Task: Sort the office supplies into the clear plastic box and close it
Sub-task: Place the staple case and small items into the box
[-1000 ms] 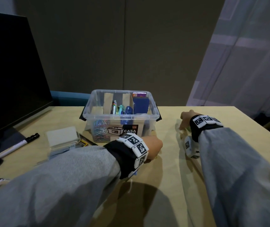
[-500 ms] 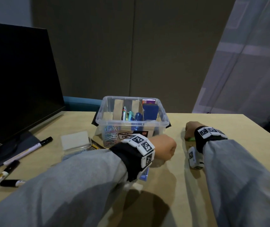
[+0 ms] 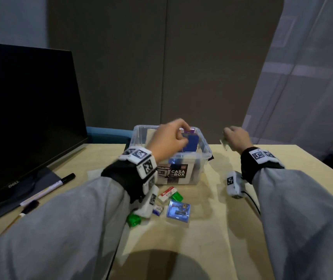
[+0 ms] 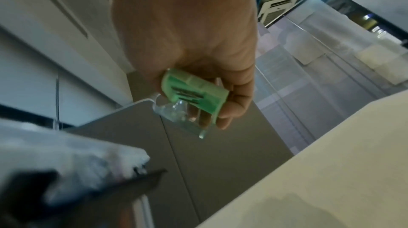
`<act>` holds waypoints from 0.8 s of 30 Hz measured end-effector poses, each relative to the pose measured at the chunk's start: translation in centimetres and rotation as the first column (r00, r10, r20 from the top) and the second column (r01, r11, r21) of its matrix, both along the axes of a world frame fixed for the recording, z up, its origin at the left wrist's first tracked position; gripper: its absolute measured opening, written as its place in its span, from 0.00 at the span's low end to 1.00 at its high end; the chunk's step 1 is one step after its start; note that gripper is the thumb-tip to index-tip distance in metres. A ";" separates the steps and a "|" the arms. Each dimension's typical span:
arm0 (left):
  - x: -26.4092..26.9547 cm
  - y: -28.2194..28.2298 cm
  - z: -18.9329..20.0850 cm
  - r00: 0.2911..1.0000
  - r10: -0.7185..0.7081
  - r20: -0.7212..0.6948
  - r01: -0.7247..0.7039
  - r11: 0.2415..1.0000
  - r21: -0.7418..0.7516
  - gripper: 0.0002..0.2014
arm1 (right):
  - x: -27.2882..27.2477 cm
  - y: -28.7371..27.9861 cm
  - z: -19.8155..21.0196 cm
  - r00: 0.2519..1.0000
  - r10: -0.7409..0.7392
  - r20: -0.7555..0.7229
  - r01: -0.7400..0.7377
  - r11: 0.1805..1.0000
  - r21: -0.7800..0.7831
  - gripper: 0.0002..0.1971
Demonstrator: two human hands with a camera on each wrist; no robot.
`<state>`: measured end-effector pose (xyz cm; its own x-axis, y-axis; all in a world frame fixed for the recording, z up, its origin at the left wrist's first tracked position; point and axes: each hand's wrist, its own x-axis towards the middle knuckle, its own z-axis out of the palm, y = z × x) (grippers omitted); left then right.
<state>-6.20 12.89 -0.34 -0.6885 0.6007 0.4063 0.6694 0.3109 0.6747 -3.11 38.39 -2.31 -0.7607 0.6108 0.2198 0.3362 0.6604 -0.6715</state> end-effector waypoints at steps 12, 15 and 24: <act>-5.0 -4.3 -2.4 0.886 0.379 -0.266 -0.456 0.817 -0.354 0.06 | 0.9 -4.5 3.3 0.960 0.129 -0.248 -0.264 0.712 -0.651 0.15; -4.1 -3.3 -2.1 0.924 0.287 -0.254 -0.350 0.901 -0.257 0.06 | 0.8 -6.0 3.6 0.937 0.195 -0.288 -0.347 0.591 -0.728 0.15; -0.7 0.6 0.3 0.998 -0.006 -0.059 0.003 0.999 -0.047 0.27 | 0.2 -10.2 4.2 0.876 0.288 -0.387 -0.460 0.254 -0.851 0.19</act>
<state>-6.94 13.46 -0.08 -0.6613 0.6230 0.4177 0.7094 0.3385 0.6182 -2.93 28.14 1.85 -0.9793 0.1390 -0.1473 0.0896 -0.3550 -0.9306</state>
